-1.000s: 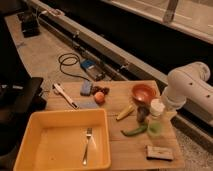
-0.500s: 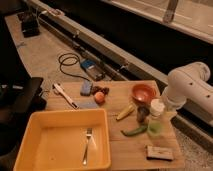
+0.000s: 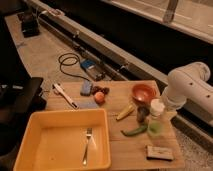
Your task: Place apple in red bowl
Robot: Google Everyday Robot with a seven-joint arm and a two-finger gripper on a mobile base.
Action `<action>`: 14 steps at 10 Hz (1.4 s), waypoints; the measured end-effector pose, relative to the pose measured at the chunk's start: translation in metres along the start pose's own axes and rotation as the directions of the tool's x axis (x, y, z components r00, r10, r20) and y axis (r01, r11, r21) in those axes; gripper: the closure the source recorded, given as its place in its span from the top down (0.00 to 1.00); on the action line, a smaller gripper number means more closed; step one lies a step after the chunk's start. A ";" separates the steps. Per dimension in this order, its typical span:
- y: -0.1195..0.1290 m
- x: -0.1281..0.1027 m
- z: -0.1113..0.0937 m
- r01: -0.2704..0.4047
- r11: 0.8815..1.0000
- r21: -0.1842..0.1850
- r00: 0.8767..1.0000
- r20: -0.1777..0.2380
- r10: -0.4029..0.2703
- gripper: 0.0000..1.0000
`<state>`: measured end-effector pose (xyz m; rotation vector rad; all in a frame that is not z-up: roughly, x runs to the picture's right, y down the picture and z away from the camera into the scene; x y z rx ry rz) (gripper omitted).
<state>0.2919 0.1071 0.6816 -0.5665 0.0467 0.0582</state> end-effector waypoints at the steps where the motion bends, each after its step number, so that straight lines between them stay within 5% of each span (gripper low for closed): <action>1: 0.000 0.000 0.000 0.000 1.000 0.000 1.000 0.000 0.000 0.65; 7: 0.000 0.000 0.000 0.000 1.000 0.000 1.000 0.000 0.000 0.65; 10: -0.018 -0.005 -0.016 0.047 0.997 0.054 0.999 -0.026 -0.046 0.65; 14: -0.062 -0.073 -0.043 0.191 0.971 0.142 0.981 0.005 -0.194 0.65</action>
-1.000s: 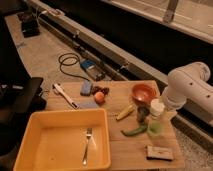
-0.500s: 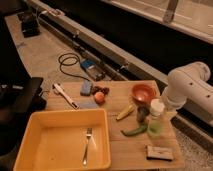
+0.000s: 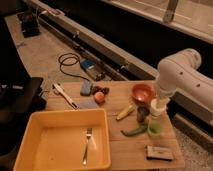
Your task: Place apple in red bowl
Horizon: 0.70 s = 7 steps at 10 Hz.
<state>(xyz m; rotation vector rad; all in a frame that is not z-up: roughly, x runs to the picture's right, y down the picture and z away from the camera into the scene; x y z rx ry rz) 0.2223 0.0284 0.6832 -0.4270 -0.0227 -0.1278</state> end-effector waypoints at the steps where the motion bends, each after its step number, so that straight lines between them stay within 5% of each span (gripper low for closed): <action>1: -0.010 -0.032 -0.003 0.037 0.999 0.034 0.998 0.047 -0.039 0.65; 7: -0.015 -0.040 0.002 0.064 0.997 0.037 0.997 0.046 -0.066 0.65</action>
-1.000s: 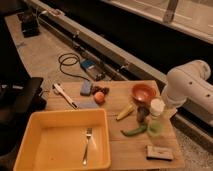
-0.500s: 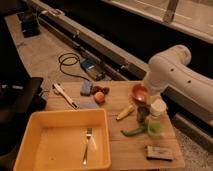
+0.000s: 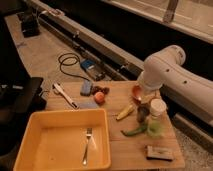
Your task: Place apple in red bowl
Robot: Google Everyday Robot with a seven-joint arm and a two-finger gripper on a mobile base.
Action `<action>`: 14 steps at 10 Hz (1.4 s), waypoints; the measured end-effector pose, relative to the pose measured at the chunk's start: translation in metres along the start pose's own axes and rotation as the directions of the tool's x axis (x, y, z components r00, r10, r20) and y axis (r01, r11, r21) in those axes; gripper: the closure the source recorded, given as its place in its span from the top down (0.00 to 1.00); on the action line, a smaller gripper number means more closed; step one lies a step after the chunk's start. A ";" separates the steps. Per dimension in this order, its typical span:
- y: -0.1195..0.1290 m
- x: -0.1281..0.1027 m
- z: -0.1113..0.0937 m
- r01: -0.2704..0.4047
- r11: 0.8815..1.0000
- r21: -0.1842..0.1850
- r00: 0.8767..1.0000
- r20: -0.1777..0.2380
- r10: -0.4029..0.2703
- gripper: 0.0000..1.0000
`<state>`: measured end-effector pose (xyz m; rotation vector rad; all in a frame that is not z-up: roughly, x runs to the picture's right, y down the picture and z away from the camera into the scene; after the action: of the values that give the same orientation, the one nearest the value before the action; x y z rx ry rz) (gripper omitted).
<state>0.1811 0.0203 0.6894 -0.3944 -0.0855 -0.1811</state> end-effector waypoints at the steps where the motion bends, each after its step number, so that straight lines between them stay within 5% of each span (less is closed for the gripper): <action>1: -0.004 -0.007 0.009 0.028 1.000 -0.005 1.000 0.006 -0.028 0.65; 6: -0.034 -0.087 0.066 0.154 0.988 -0.008 0.978 0.143 -0.151 0.65; 9: -0.053 -0.143 0.096 0.226 0.974 0.002 0.941 0.259 -0.219 0.65; 11: -0.055 -0.162 0.101 0.256 0.967 -0.005 0.927 0.284 -0.244 0.65; 14: -0.055 -0.162 0.101 0.257 0.966 -0.006 0.927 0.283 -0.245 0.65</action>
<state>0.0066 0.0356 0.7839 -0.4498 -0.4142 -0.3808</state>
